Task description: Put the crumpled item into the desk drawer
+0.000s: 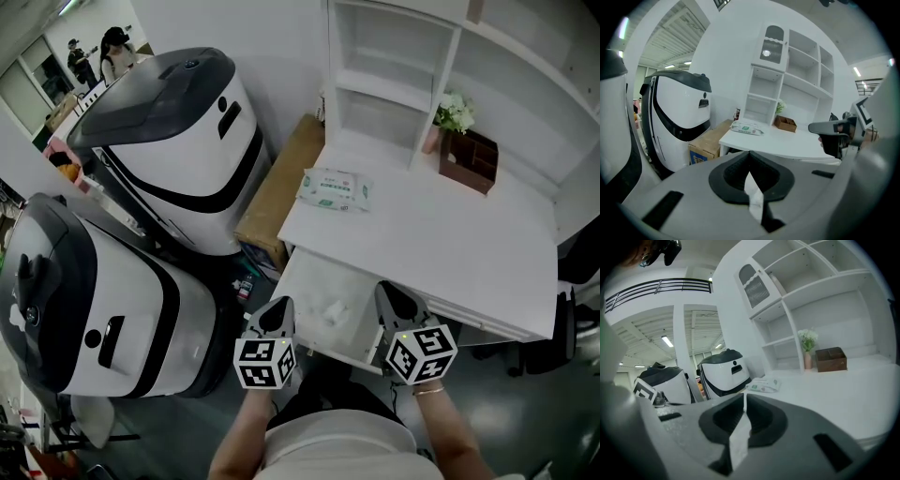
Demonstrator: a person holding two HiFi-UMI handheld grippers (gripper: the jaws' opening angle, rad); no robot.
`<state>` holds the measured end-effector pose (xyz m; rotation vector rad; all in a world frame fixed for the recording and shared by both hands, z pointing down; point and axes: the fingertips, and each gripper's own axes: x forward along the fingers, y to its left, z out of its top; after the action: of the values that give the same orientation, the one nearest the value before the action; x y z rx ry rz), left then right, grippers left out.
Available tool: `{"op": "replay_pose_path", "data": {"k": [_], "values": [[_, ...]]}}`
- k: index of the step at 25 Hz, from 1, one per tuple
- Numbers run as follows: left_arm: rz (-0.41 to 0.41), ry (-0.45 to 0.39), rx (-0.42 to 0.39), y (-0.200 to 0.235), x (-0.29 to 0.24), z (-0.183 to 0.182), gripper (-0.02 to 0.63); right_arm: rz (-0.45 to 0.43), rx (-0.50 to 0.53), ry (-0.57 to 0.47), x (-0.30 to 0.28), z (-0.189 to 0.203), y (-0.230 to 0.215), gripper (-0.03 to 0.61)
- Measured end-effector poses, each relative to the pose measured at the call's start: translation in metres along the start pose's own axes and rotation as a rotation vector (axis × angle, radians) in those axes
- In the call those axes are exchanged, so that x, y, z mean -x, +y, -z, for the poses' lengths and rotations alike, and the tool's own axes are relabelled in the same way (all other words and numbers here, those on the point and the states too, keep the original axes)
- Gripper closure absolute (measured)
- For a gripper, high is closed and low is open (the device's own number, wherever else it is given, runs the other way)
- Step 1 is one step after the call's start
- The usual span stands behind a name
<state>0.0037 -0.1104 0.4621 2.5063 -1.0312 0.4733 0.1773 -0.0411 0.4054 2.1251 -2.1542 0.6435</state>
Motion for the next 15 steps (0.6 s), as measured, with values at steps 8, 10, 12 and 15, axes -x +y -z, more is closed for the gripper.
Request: {"op": "replay_pose_path", "data": {"k": [8, 10, 12, 15], "values": [[0.015, -0.006, -0.016, -0.004, -0.001, -0.006, 0.623, 0.032, -0.024, -0.038, 0.013, -0.009, -0.005, 0.575], [0.015, -0.008, -0.019, -0.004, 0.000, -0.007, 0.623, 0.034, -0.025, -0.045, 0.015, -0.009, -0.004, 0.575], [0.015, -0.008, -0.022, -0.003, 0.001, -0.007, 0.623, 0.034, -0.024, -0.047, 0.016, -0.009, -0.004, 0.575], [0.013, -0.009, -0.025, -0.002, 0.002, -0.008, 0.623, 0.034, -0.023, -0.048, 0.018, -0.009, -0.004, 0.577]]}}
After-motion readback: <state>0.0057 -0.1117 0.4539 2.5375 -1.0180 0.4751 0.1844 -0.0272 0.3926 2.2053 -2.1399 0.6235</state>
